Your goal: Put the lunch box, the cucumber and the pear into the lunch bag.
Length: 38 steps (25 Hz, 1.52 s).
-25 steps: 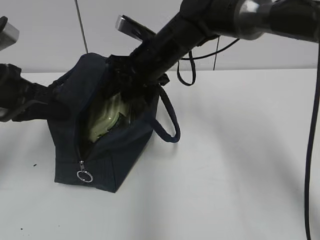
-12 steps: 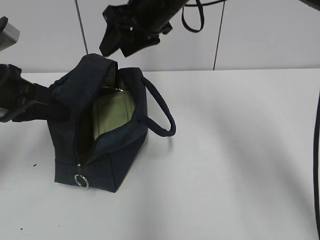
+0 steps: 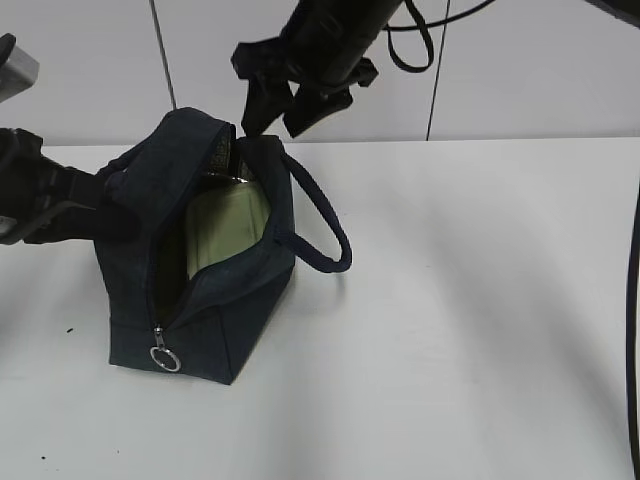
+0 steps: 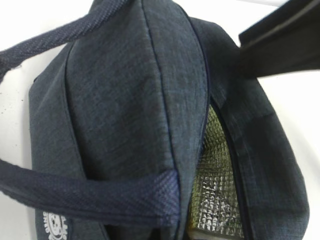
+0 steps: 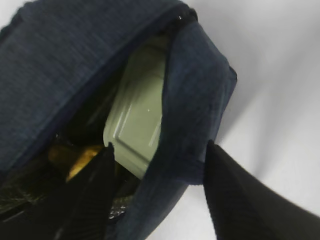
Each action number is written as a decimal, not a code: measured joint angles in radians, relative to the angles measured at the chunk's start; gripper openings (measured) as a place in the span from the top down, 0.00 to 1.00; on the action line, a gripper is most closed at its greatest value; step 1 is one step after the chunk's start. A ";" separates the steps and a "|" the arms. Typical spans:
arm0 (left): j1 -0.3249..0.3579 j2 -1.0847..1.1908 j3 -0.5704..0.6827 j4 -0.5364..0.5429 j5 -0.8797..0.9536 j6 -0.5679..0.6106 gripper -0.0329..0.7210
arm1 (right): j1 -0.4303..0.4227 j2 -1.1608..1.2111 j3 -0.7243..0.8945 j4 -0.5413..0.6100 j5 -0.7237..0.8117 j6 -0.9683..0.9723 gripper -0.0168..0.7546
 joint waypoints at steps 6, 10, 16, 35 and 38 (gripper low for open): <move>0.000 0.000 0.000 0.000 -0.002 0.000 0.98 | 0.007 0.000 0.060 -0.012 0.000 0.002 0.43; 0.000 0.000 0.000 0.000 -0.005 0.000 0.98 | 0.030 0.023 0.060 -0.014 -0.004 0.002 0.49; 0.000 0.000 0.000 0.000 -0.005 0.000 0.98 | 0.046 0.037 0.063 -0.016 -0.007 -0.029 0.93; -0.130 0.166 -0.283 0.092 0.117 -0.100 0.98 | -0.007 -0.132 0.118 -0.181 0.019 0.013 0.94; -0.174 0.200 -0.322 0.101 0.116 -0.116 0.98 | -0.056 -0.190 0.217 -0.150 0.007 0.002 0.94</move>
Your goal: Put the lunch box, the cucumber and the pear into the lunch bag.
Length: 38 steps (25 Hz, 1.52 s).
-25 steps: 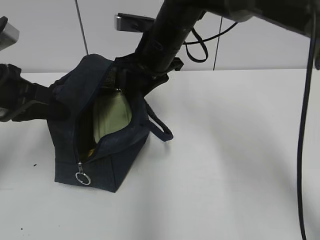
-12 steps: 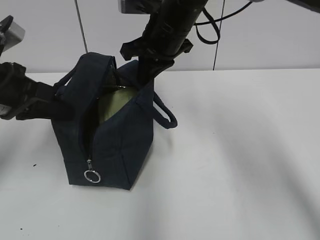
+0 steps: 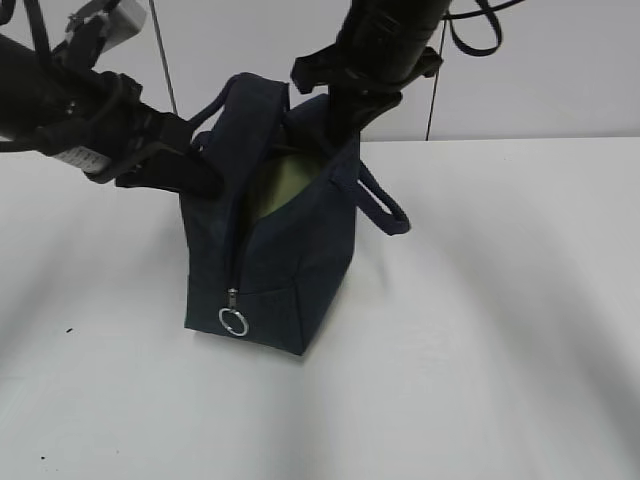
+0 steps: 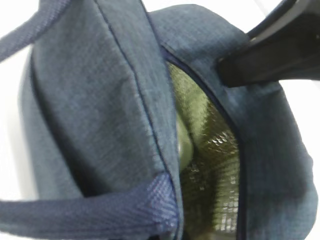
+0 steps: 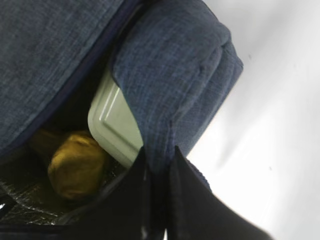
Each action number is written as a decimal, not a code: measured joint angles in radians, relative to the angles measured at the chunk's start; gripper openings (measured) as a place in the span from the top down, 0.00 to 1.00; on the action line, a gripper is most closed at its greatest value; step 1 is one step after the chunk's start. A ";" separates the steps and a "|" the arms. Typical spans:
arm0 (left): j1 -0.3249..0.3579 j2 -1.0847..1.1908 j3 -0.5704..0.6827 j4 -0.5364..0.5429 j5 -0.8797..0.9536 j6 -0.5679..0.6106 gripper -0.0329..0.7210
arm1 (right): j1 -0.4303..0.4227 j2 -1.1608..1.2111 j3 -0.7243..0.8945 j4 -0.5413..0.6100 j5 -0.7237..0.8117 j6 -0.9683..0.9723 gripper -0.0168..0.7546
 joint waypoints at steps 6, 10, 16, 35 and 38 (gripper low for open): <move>-0.053 0.063 -0.035 0.001 -0.010 -0.013 0.98 | -0.045 -0.162 0.291 0.054 -0.138 -0.074 0.95; -0.065 0.081 -0.036 0.001 -0.013 -0.016 0.98 | -0.045 -0.201 0.442 0.059 -0.250 -0.099 0.95; -0.066 0.085 -0.037 -0.001 -0.011 -0.016 0.86 | -0.045 -0.201 0.508 0.096 -0.350 -0.140 0.79; 0.015 -0.189 0.140 0.079 -0.163 -0.027 0.51 | -0.039 -0.575 0.831 0.076 -0.597 -0.153 0.39; 0.008 -0.285 0.248 0.074 -0.291 -0.027 0.53 | -0.017 -0.690 1.011 0.228 -0.743 -0.292 0.39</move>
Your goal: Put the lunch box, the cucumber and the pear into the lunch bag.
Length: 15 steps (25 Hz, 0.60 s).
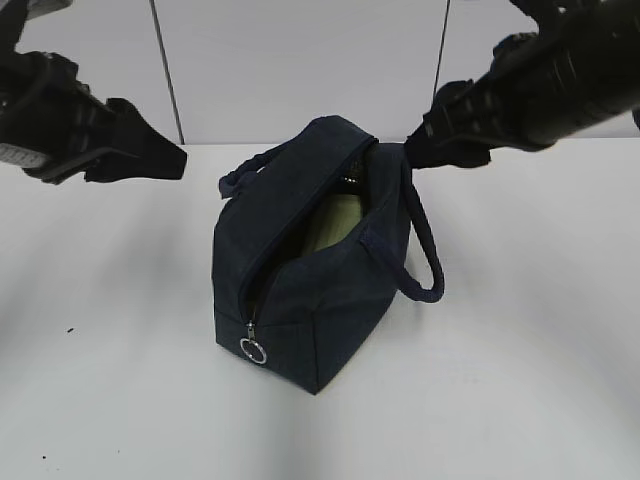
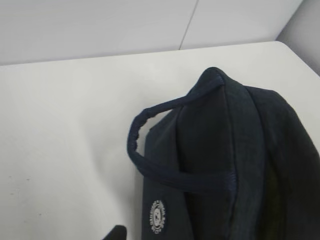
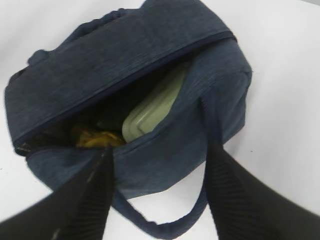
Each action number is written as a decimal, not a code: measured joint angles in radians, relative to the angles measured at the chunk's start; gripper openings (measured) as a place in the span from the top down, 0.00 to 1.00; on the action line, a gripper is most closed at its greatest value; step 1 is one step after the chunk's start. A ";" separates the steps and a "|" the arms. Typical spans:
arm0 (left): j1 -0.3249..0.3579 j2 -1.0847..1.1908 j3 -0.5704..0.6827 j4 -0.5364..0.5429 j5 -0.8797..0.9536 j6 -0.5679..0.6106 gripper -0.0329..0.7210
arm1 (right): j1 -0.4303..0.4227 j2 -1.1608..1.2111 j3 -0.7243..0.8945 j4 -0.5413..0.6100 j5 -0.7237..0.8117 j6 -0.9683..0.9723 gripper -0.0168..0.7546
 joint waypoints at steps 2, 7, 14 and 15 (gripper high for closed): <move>-0.002 -0.062 0.082 -0.003 -0.081 0.003 0.54 | 0.027 -0.079 0.111 0.130 -0.073 -0.129 0.39; -0.003 -0.188 0.254 -0.008 -0.217 0.004 0.54 | 0.111 -0.210 0.357 0.537 -0.173 -0.568 0.40; -0.003 -0.316 0.407 -0.018 -0.327 0.048 0.55 | 0.137 -0.228 0.569 1.230 -0.172 -1.263 0.43; -0.003 -0.325 0.425 -0.019 -0.345 0.056 0.55 | 0.137 -0.228 0.582 1.261 -0.145 -1.309 0.43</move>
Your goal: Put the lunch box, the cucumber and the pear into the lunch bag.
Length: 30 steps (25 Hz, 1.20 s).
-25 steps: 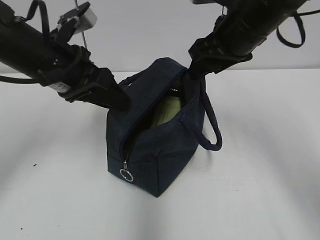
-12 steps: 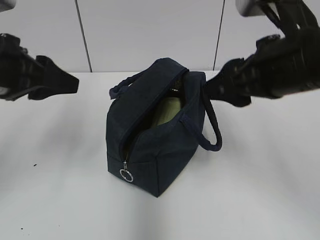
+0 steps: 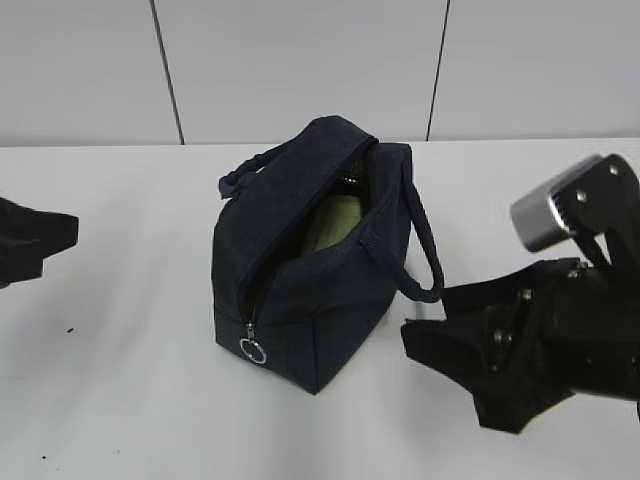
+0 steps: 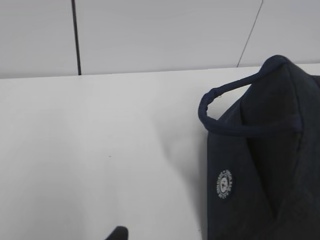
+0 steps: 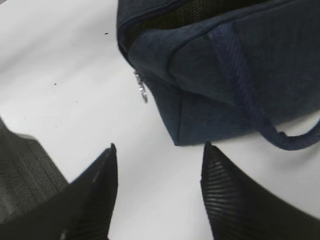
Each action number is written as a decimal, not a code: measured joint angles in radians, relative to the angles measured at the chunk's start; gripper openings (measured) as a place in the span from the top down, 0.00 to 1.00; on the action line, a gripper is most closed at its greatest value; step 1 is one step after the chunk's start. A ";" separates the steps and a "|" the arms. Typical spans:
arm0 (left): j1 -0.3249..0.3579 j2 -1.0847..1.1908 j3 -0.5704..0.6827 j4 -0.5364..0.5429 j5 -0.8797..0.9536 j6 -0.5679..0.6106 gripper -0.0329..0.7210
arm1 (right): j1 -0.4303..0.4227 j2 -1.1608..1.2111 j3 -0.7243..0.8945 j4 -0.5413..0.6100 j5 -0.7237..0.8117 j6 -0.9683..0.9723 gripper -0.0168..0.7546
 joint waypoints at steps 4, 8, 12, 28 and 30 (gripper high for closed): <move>0.000 -0.005 0.034 -0.005 -0.014 0.008 0.55 | 0.000 0.044 0.017 0.035 0.112 -0.075 0.46; 0.000 -0.005 0.036 -0.016 -0.012 0.008 0.55 | 0.000 0.138 0.017 0.039 0.167 -0.115 0.50; 0.000 -0.006 0.036 -0.024 -0.010 0.008 0.55 | 0.000 0.193 0.010 0.042 0.207 -0.121 0.52; 0.000 -0.011 0.036 -0.033 -0.010 0.009 0.55 | 0.000 0.197 0.008 0.042 0.243 -0.128 0.52; 0.000 -0.011 0.036 -0.033 -0.010 0.009 0.55 | 0.000 0.197 0.008 0.042 0.262 -0.128 0.52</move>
